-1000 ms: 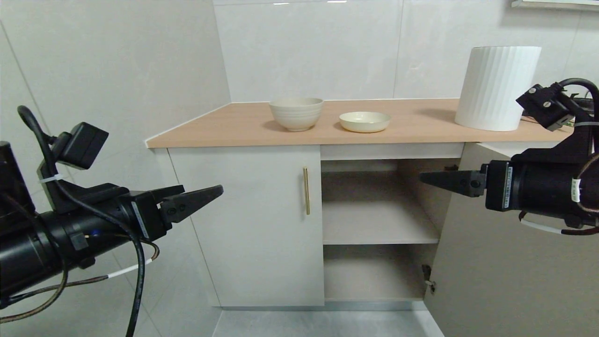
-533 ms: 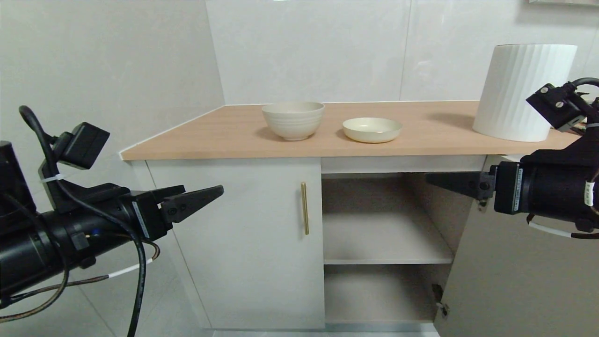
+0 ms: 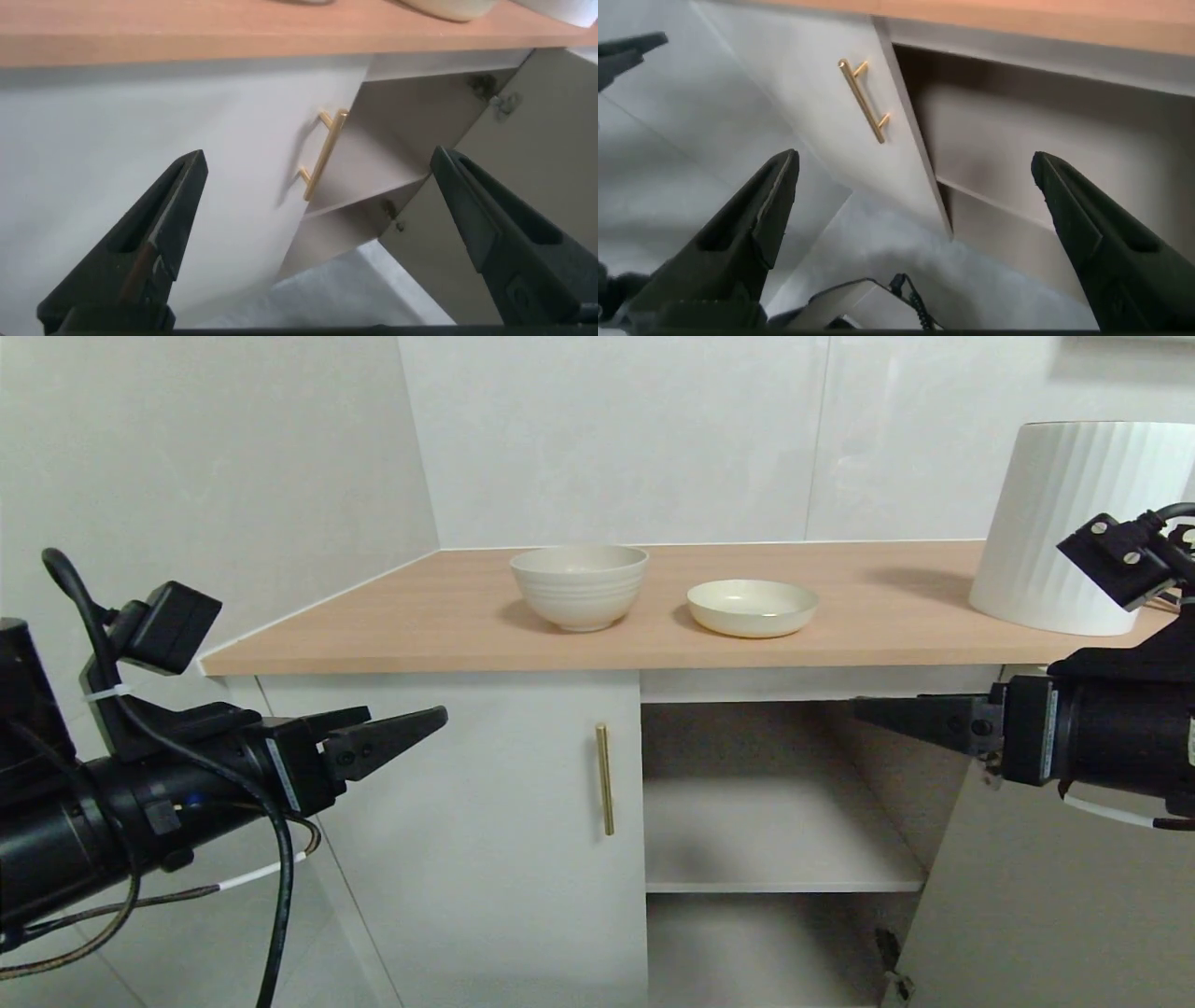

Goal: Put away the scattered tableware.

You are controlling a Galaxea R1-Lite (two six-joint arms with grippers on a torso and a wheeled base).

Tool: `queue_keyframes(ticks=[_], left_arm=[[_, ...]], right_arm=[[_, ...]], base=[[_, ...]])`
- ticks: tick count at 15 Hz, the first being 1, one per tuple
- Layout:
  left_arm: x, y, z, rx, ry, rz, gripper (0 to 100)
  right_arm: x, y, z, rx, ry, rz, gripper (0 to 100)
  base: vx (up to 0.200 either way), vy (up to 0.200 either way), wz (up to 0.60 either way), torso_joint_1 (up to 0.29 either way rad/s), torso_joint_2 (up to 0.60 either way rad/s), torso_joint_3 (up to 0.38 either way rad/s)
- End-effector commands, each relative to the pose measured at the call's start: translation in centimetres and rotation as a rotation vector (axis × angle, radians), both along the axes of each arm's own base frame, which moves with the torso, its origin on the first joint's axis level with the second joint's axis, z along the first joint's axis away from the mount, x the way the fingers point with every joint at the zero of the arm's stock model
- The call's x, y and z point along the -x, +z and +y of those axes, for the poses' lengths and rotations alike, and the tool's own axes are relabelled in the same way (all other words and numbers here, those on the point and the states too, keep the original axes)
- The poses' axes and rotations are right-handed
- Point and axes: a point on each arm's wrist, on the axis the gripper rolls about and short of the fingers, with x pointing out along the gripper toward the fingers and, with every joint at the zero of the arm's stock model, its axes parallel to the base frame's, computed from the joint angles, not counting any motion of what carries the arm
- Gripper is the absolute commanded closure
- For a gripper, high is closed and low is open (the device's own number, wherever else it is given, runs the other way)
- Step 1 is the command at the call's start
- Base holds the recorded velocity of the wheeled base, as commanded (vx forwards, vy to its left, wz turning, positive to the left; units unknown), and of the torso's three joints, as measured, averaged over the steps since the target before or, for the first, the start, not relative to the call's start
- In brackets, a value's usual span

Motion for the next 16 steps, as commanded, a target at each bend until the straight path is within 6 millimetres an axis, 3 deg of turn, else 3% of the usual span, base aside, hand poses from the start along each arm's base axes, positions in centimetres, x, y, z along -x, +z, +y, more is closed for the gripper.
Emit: queue_keyframes(ticks=[1,11,16], left_arm=[[0.0,0.0,0.0,0.001,0.001,0.000,0],[-0.2,-0.2,0.0,-0.002,-0.001,0.012,0],[-0.2,-0.3,0.0,-0.002,-0.002,0.013,0]], right_arm=[[0.4,0.1,-0.2,-0.004,0.002,-0.010,0],[-0.5,-0.7,-0.4,0.029,-0.019,-0.009,0],[-0.7,-0.7,-0.5,0.029,-0.024,-0.009,0]], base=[[0.000,0.000,0.00,0.000,0.00,0.000],[0.000,0.000,0.00,0.002,-0.01,-0.007],[0.000,0.000,0.00,0.103,-0.33,-0.265]])
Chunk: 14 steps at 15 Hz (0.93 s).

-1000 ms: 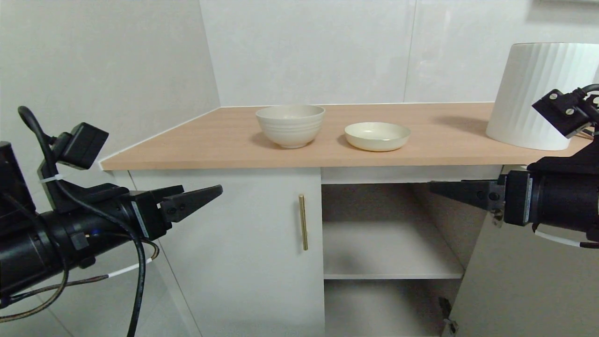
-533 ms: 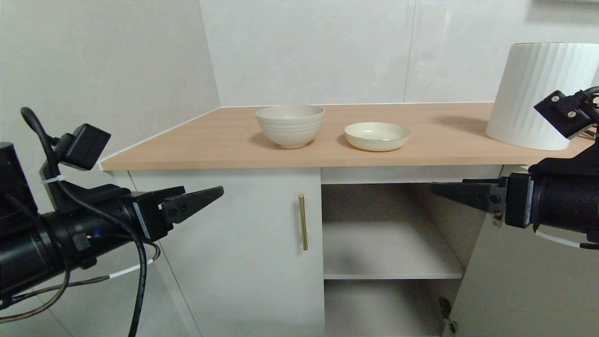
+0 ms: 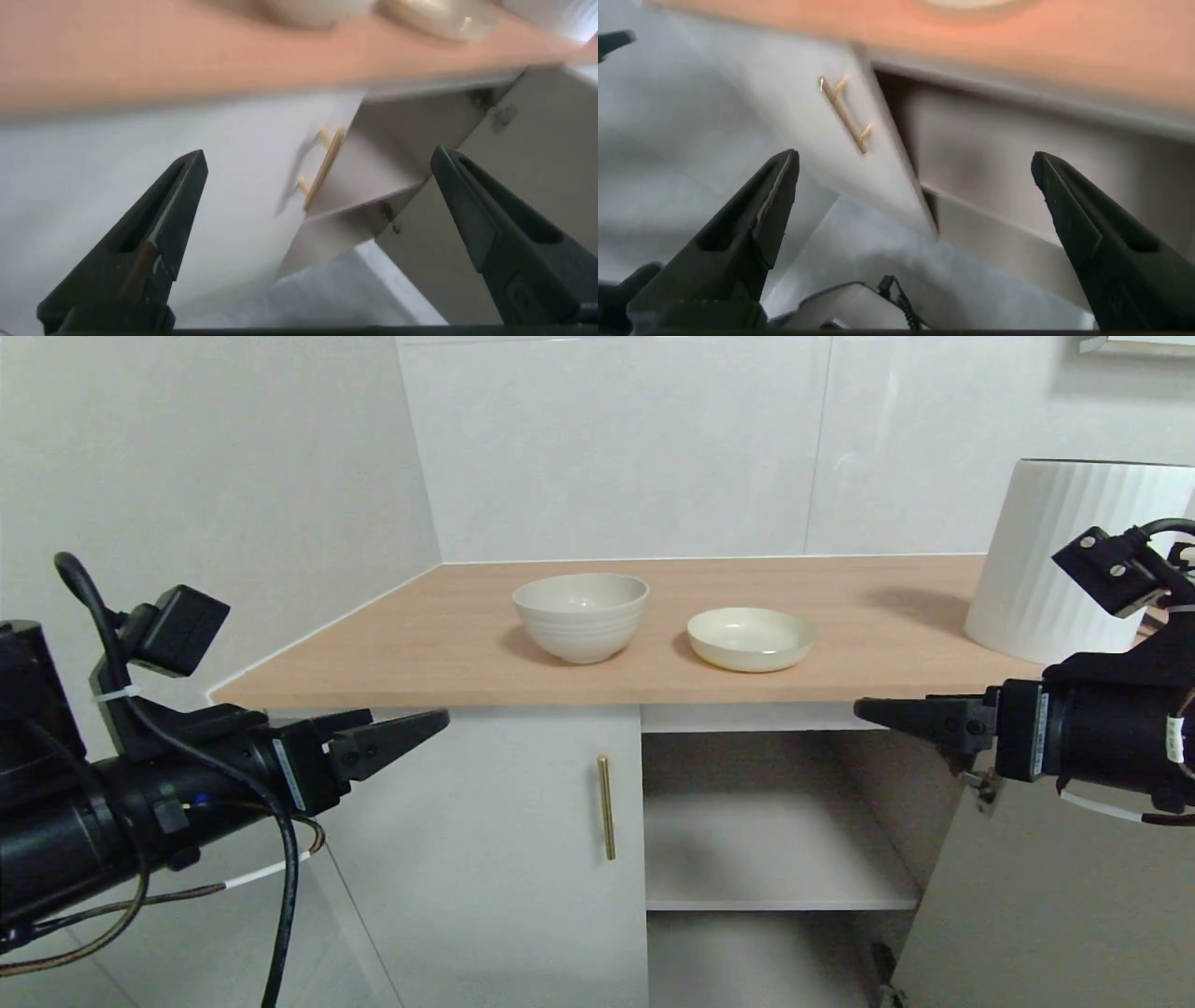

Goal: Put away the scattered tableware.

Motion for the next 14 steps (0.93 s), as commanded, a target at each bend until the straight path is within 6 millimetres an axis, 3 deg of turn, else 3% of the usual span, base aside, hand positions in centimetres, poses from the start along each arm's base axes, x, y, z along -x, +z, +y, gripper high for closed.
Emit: queue_keyframes(ticks=[1,14], left_arm=[[-0.06,-0.11,-0.02,-0.001,0.000,0.005,0],[-0.83,-0.91,-0.21,-0.008,-0.001,0.042,0]], right_arm=[[-0.08,-0.07,0.05,0.001,0.001,0.003,0],[-0.51,-0.67,0.27,0.024,0.006,0.017,0]], base=[[0.000,0.000,0.00,0.163,-0.54,-0.295],[0.000,0.000,0.00,0.193,-0.48,-0.282]])
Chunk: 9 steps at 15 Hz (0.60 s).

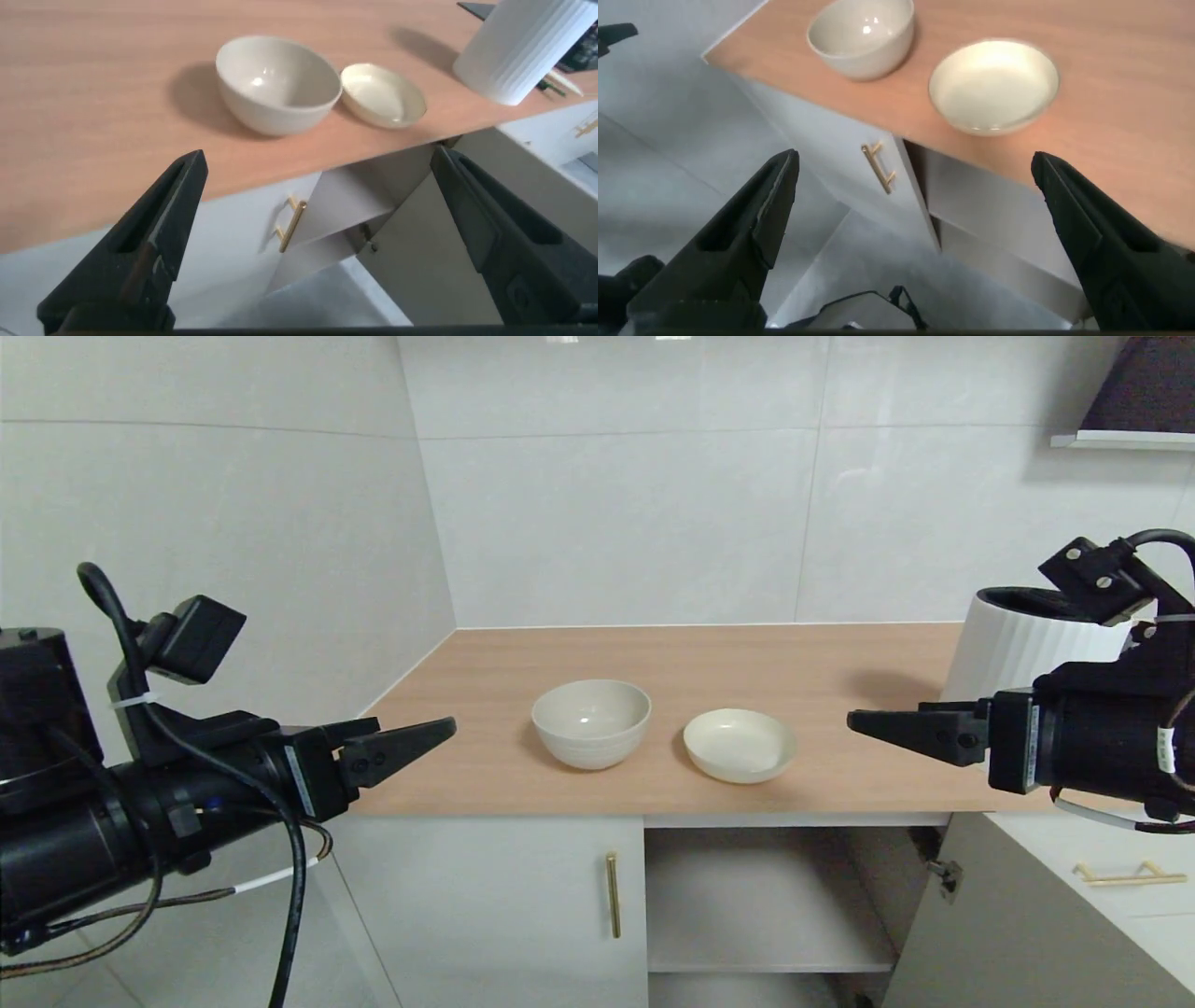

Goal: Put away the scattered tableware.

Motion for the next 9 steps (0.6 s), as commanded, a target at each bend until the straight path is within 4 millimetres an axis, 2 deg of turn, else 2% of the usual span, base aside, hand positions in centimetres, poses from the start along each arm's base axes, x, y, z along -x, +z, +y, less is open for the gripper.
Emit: queue_keyframes(ticks=[1,3,6,7,8,9], left_arm=[[-0.5,-0.3,-0.1,-0.003,0.000,0.015,0],[-1.7,0.5,-0.4,0.004,0.010,0.004,0],[-4.1,2.2,-1.1,-0.025,0.032,0.092,0],[-4.6,3.1,-1.2,-0.038,0.054,0.117,0],[-4.6,3.1,-1.2,-0.038,0.054,0.117,0],[-5.0,5.9,-1.6,-0.092,0.120,0.254,0]], right_arm=[[-0.2,-0.3,0.1,0.005,0.001,0.011,0],[-0.8,-0.7,0.4,0.032,0.005,0.016,0],[-4.3,-0.7,1.2,0.050,-0.076,0.039,0],[-5.0,-0.8,1.3,0.065,-0.107,0.056,0],[-5.0,-0.8,1.3,0.065,-0.107,0.056,0],[-7.4,-0.4,2.2,0.077,-0.195,0.165,0]], base=[[0.000,0.000,0.00,0.232,-0.51,-0.271],[0.000,0.000,0.00,0.112,-0.26,-0.134],[0.000,0.000,0.00,0.015,-0.03,-0.020],[0.000,0.000,0.00,0.000,0.00,0.000],[0.000,0.000,0.00,0.000,0.00,0.000],[0.000,0.000,0.00,0.000,0.00,0.000]])
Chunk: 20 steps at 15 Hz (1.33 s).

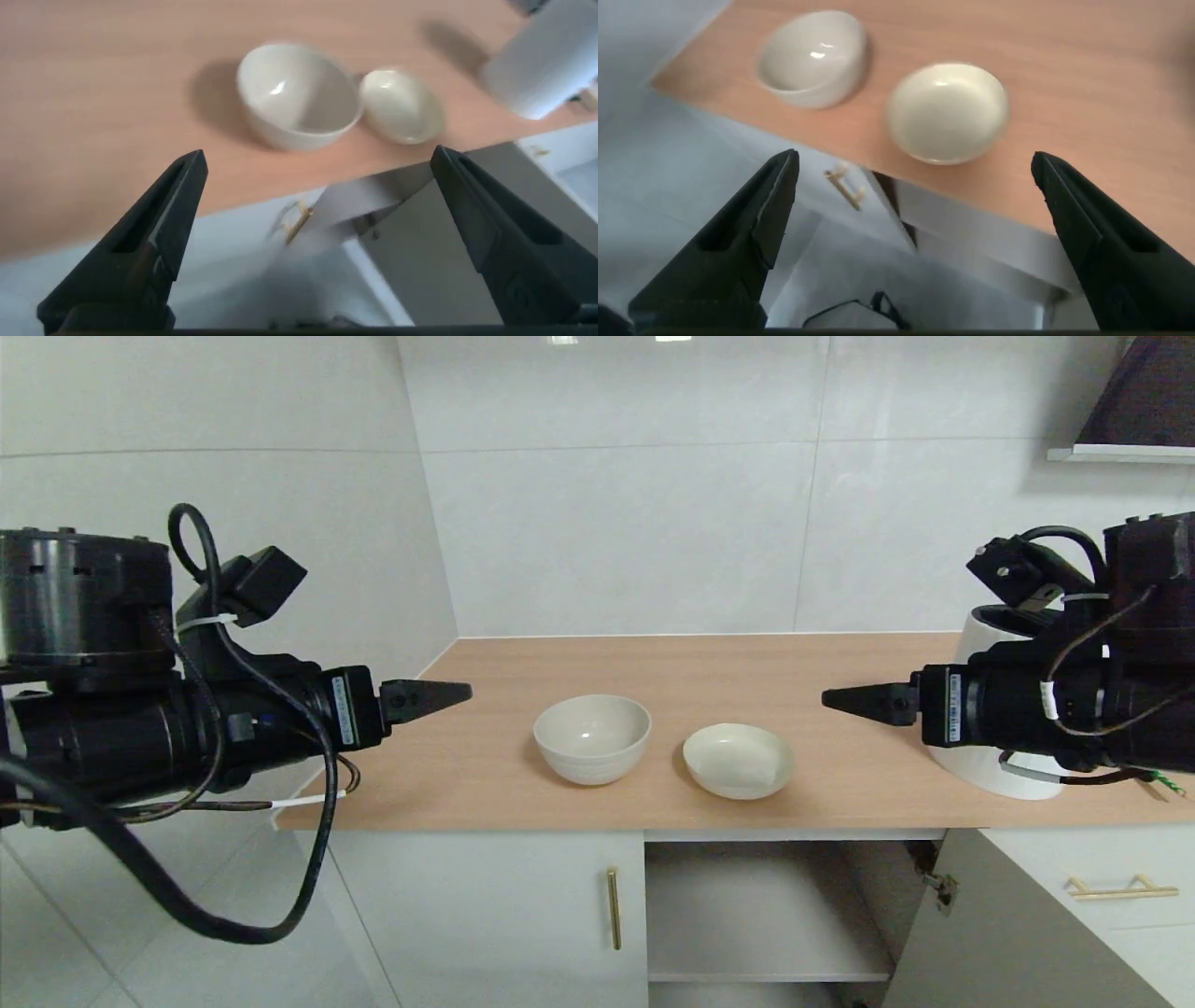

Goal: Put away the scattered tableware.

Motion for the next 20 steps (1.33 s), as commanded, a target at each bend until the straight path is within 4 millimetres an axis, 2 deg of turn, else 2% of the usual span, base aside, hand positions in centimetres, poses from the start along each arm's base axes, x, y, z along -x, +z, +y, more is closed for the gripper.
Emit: queue_keyframes(ticks=[1,3,4,6,8,11,14,20], left_arm=[[-1.1,3.3,-1.4,-0.026,0.039,0.122,0],[-1.4,2.0,-2.2,0.022,0.063,0.213,0],[-2.7,0.9,-2.5,0.033,0.098,0.255,0],[-4.5,0.6,-2.9,0.041,0.244,0.259,0],[-5.7,0.0,-4.2,0.039,0.308,0.244,0],[-8.0,-2.2,-6.4,0.036,0.331,0.205,0],[-10.0,-5.6,-8.3,-0.033,0.390,0.204,0],[-12.0,-9.2,-9.8,0.010,0.405,0.233,0]], right_arm=[[-3.9,-0.4,1.6,-0.006,-0.091,0.125,0],[-4.9,-1.4,2.0,0.015,-0.137,0.147,0],[-5.4,-1.9,2.1,0.039,-0.176,0.150,0],[-5.6,-2.4,2.3,0.070,-0.222,0.147,0],[-5.6,-2.3,2.4,0.069,-0.227,0.145,0],[-5.6,-2.3,2.4,0.052,-0.235,0.144,0],[-5.6,-2.4,2.5,0.052,-0.237,0.142,0],[-5.8,-2.7,2.6,0.051,-0.241,0.155,0]], base=[[0.000,0.000,0.00,0.000,0.00,0.000],[0.000,0.000,0.00,0.000,0.00,0.000],[0.000,0.000,0.00,0.000,0.00,0.000],[0.000,0.000,0.00,0.000,0.00,0.000],[0.000,0.000,0.00,0.000,0.00,0.000],[0.000,0.000,0.00,0.000,0.00,0.000],[0.000,0.000,0.00,0.000,0.00,0.000],[0.000,0.000,0.00,0.000,0.00,0.000]])
